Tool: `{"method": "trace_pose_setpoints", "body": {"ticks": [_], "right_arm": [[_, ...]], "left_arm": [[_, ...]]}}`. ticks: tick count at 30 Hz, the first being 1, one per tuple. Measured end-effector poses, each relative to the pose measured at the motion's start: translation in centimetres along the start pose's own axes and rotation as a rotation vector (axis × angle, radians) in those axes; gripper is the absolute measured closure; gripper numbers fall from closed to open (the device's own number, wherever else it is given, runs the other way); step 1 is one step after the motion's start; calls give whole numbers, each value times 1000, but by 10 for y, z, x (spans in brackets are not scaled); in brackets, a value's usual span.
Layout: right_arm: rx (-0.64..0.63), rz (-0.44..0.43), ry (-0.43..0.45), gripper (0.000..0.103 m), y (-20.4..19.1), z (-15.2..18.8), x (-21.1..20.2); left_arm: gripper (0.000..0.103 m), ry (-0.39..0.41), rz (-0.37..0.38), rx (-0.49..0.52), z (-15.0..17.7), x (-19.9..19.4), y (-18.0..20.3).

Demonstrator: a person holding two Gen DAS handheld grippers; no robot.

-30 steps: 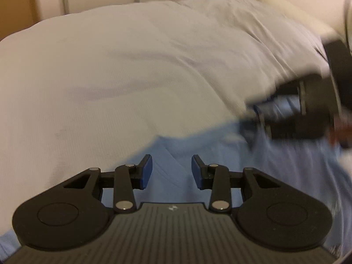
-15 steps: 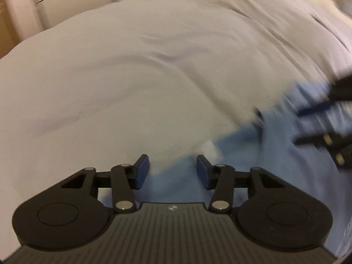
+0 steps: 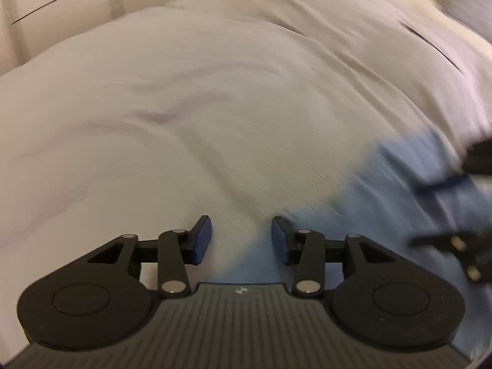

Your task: Fold clothes

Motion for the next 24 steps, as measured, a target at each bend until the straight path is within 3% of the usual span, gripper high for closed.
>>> {"method": "trace_pose_setpoints", "body": {"ticks": [7, 10, 14, 18, 21, 24], "right_arm": [[133, 62, -80, 53, 45, 47, -10], [152, 157, -174, 53, 57, 71, -18], [232, 208, -201, 53, 63, 87, -56], [246, 151, -168, 53, 35, 83, -108], [223, 79, -140, 53, -10, 62, -132], [183, 13, -122, 53, -64, 35, -153]], "left_arm": [[67, 77, -144, -133, -9, -64, -51], [67, 62, -219, -141, 12, -108, -68], [66, 8, -311, -195, 58, -180, -89], [64, -46, -403, -249, 104, -253, -109], [61, -81, -460, -289, 138, -307, -121], [59, -83, -468, -313, 166, -349, -127]]}}
Point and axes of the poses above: each gripper's, at about its wrist camera, not at the fingertips, and x roughly the way its jaws point, y to its right, z to its underside, the point moved 4 cm from there along x, roughly the way its jaws point, and after that the axes turned 9 degrees about -x, right-handed, at the moved point
